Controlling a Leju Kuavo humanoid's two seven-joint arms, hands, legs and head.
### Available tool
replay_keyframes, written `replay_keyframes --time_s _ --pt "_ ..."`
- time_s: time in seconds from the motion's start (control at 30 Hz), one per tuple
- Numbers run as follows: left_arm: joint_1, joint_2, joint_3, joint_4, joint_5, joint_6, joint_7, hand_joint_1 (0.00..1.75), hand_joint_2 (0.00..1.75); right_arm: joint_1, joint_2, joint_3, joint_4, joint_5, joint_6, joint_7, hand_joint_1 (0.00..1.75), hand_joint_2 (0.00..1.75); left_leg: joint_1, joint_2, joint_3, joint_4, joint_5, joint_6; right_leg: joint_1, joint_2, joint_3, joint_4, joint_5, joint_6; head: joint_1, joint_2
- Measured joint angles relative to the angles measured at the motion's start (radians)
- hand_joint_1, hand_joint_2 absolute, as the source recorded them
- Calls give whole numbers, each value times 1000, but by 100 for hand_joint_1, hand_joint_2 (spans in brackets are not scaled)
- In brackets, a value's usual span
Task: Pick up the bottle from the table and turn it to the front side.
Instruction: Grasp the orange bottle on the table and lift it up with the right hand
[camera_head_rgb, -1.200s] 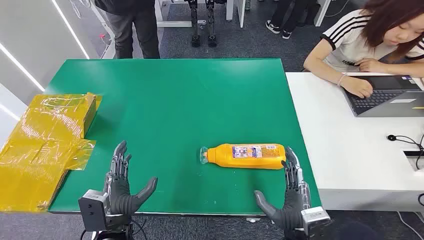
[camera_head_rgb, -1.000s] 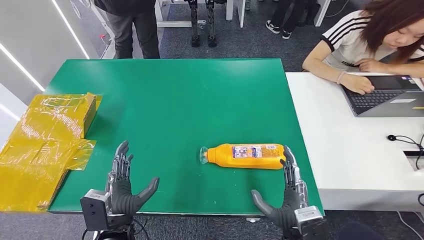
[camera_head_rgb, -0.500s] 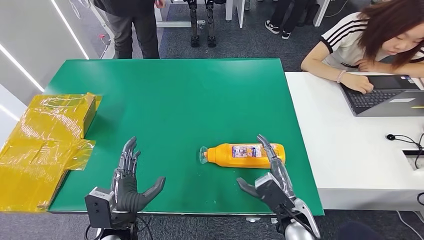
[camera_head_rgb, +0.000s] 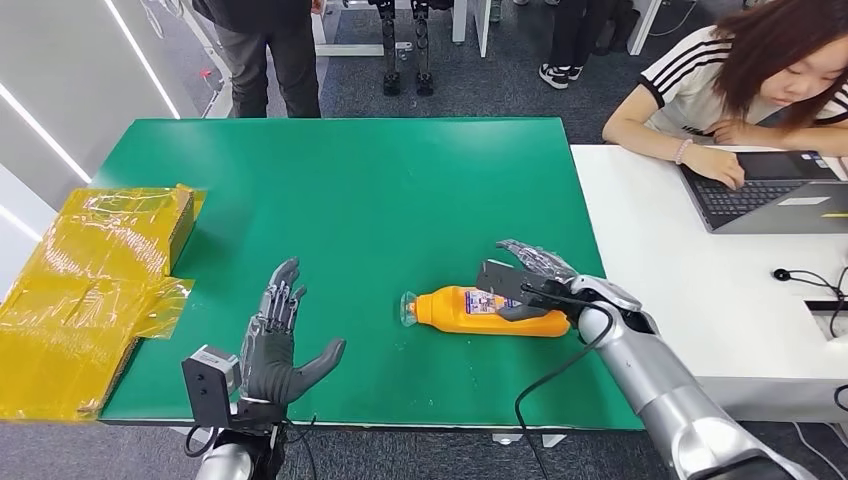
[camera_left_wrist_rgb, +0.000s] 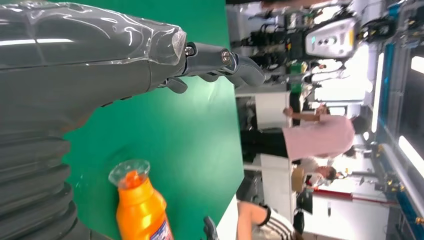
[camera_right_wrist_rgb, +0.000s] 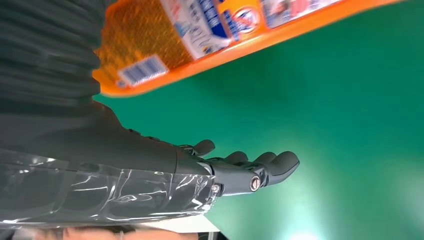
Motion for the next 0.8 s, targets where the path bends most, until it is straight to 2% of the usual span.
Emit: replay_keyframes --time_s 0.17,0.3,0.47,0.73,0.77,0.8 --pt "-14 2 0 18 83 -67 29 0 175 -110 -57 122 84 -23 118 32 0 175 0 -2 -1 0 0 0 0 -2 0 0 0 0 0 0" --pt "-29 4 0 38 201 -159 71 0 175 -161 -70 212 156 -90 192 35 0 175 0 -1 -1 0 0 0 0 -1 0 0 0 0 0 0" --pt "-49 5 0 81 321 -251 111 0 175 -173 -65 300 240 -174 218 7 0 175 0 -2 -1 0 0 0 0 -2 0 0 0 0 0 0" --pt "-92 4 1 139 374 -290 135 0 175 -193 -44 383 324 -217 185 -4 0 175 0 0 2 0 0 0 0 -1 2 0 0 0 0 0" --pt "-97 3 1 146 375 -292 136 0 175 -193 -40 388 331 -218 172 -4 3 175 0 0 2 0 0 0 0 0 2 0 0 0 0 0" --pt "-101 2 1 151 376 -292 138 0 175 -193 -36 393 338 -218 158 -5 39 175 0 0 2 0 0 0 0 0 2 -1 1 0 0 0"
